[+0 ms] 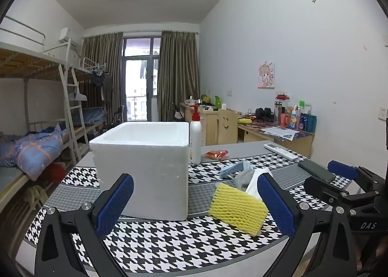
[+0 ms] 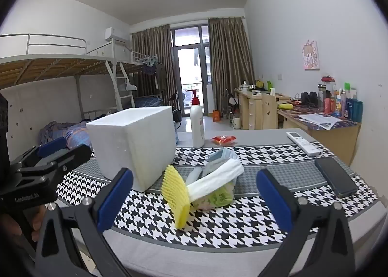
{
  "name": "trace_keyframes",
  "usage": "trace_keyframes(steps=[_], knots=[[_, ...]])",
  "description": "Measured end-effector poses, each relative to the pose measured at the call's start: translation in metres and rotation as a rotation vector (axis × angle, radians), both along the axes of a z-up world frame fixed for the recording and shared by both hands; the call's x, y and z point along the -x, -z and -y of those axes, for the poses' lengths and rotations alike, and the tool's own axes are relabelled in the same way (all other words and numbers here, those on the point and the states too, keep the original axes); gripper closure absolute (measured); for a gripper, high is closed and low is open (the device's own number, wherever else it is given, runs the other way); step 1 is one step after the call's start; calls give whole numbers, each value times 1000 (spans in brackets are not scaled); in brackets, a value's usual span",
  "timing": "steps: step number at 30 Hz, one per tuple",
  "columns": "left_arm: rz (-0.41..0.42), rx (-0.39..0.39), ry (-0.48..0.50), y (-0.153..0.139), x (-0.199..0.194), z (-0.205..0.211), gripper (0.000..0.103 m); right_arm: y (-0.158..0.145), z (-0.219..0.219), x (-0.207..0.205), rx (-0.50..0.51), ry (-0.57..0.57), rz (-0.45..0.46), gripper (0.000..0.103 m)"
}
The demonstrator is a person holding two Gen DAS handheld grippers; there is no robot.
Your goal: Organize soft objects
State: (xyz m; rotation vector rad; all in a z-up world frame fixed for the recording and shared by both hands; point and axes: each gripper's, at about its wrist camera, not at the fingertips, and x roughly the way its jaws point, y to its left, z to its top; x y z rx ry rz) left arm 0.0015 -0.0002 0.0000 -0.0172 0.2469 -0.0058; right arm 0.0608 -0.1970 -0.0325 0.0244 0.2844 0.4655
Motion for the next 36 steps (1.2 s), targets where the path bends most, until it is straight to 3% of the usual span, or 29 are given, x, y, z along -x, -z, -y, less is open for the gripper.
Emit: trace_keyframes(steps=[20,36], knots=[[54,-30,-46,0,6,6,1,-4,-1,3,-3,2,14,1],[29,-30,-46,0,2,7,1,-3,1,4,-5,3,20,1]])
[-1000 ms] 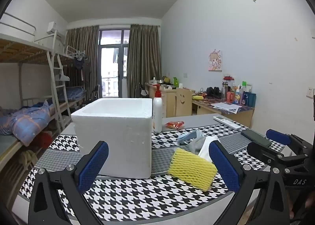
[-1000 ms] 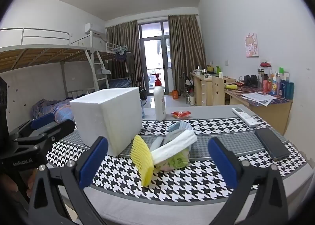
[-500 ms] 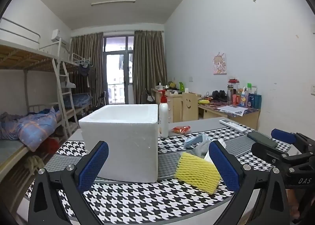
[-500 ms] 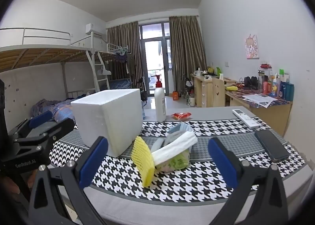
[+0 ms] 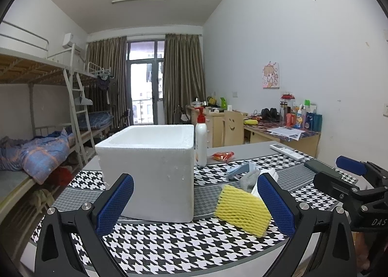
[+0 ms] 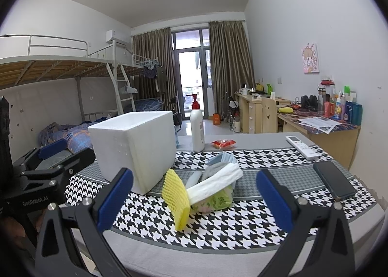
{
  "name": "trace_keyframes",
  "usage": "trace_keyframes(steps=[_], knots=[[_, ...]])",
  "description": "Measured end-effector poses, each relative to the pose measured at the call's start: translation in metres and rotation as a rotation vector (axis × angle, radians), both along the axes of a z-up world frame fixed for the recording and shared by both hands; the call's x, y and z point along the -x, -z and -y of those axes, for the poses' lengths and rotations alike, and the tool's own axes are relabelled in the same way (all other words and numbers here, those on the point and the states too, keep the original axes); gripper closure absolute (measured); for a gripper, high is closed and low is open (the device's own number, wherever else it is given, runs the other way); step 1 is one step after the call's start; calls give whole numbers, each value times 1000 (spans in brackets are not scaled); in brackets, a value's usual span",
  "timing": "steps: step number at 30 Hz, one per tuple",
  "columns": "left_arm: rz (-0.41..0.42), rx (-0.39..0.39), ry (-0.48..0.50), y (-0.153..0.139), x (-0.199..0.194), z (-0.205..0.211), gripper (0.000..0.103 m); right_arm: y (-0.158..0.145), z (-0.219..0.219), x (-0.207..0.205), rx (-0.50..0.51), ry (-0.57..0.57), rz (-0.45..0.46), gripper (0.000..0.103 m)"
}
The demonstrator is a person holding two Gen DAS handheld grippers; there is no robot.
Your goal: Organize soft objects
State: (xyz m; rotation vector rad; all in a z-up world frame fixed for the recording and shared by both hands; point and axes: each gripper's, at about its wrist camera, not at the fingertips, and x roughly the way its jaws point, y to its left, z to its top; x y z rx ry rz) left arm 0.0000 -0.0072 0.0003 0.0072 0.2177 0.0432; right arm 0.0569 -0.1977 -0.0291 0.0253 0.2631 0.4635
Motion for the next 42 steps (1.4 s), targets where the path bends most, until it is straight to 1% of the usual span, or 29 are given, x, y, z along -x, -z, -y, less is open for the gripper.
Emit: trace_keyframes(steps=[12,15,22,24,27,35,42], knots=[[-5,7,-6,2,-4,0,1,0,2,1,-1,2,-1,1],[8,3,-7,1,-2,-1,1,-1,3,1,-2,2,0,1],[8,7,-5,1,-4,-3,1,-1,4,0,-1,3,1,1],[6,13,6,1,-5,-4,1,-2,4,-1,-1,4,-1,1],[3,1,14,0,-7,-1,1,-3,4,-5,-1,5,-7,1],[-32,8,34,5,-19,0,1,2,3,-22,0,7,-48,1],[-66,5,53,12,-31,5,1,7,3,-35,12,21,-62,1]])
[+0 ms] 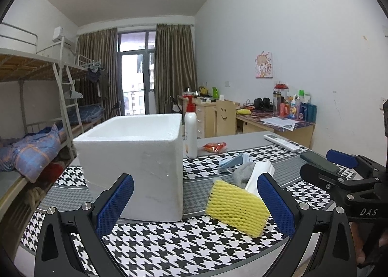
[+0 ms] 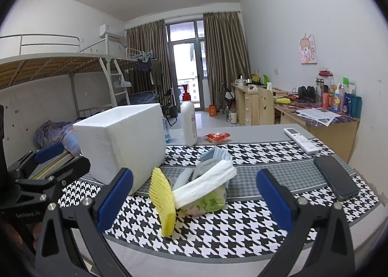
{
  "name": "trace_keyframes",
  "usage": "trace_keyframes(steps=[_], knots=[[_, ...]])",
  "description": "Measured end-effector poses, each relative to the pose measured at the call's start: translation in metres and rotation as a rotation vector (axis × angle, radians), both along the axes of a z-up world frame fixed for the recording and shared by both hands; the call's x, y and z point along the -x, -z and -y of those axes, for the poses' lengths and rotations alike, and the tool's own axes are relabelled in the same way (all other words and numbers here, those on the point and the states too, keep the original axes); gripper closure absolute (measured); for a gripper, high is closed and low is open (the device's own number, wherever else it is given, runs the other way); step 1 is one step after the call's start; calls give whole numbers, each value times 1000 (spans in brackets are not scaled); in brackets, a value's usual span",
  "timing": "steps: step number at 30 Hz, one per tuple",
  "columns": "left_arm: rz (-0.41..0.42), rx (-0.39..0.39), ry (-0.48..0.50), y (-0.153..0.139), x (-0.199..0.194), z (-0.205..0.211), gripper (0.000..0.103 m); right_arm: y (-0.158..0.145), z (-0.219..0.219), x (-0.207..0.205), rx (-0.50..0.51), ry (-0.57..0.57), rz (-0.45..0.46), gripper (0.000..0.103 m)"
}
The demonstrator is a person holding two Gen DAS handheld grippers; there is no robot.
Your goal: Organize soft objects
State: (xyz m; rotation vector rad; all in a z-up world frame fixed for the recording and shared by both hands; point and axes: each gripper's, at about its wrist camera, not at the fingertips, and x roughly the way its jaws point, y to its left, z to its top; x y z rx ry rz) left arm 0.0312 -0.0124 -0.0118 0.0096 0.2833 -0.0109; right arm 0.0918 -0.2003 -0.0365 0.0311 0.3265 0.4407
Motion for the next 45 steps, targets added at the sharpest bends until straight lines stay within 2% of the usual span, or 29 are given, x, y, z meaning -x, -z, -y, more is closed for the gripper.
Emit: trace_keyframes(steps=[10,32,45], knots=[[-73,17,22,13,-22,9,1,8,5,-23,13,13,-51,1],[-190,52,7,32,-66,31,1,25,17,-67,22,6,-137,1],[-293,58,-22,47,-90,46,3,32,31,-83,13,22,-178,1]])
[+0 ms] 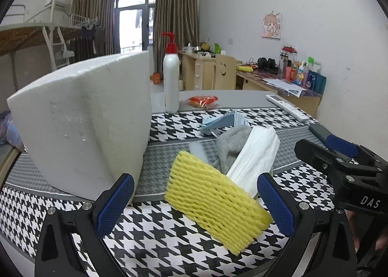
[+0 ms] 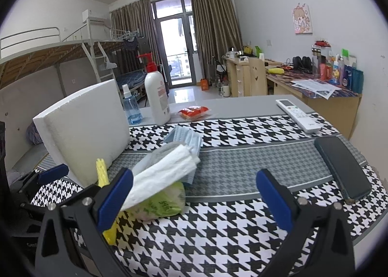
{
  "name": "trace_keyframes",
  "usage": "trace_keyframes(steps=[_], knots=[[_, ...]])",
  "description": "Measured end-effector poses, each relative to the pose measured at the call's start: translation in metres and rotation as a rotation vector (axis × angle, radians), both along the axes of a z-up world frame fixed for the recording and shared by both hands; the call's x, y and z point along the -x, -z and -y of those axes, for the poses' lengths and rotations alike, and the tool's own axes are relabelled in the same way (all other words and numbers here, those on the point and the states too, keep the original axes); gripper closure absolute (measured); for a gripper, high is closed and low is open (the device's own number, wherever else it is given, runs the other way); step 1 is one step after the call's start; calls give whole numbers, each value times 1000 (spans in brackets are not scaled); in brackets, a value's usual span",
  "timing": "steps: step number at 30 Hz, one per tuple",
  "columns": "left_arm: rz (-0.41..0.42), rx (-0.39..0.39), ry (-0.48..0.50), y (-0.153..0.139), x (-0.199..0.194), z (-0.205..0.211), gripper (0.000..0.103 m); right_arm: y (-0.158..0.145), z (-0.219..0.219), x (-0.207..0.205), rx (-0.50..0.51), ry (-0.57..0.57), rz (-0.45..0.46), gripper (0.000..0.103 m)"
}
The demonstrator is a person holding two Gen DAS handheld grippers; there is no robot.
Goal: Organize soft objects
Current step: 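Grasp the yellow foam net with the left tool while the right tool grasps the white tissue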
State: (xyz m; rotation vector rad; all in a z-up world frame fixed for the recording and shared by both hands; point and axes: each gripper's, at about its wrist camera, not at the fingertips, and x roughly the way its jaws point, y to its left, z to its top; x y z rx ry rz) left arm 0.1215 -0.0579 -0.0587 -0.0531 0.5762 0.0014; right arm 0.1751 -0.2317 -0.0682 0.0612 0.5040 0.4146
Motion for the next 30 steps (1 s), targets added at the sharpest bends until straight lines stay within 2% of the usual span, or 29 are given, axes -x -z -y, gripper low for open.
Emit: trace_keyframes(steps=[11,19,24,28,30], knots=[[-80,7,0,14,-14,8,16,6,5,-10,-12,-15,-38,1],[-141,41,26,23,-10,1,39,12,-9,-10,0,-52,-70,1],[-151,49,37,23,-8,-3,56,13,-20,-12,7,-64,-98,1],[-166,48,40,25,-3,-6,63,12,-26,-14,0,-84,-109,1],[-171,51,41,26,-3,-8,71,12,-29,-15,-2,-88,-117,1]])
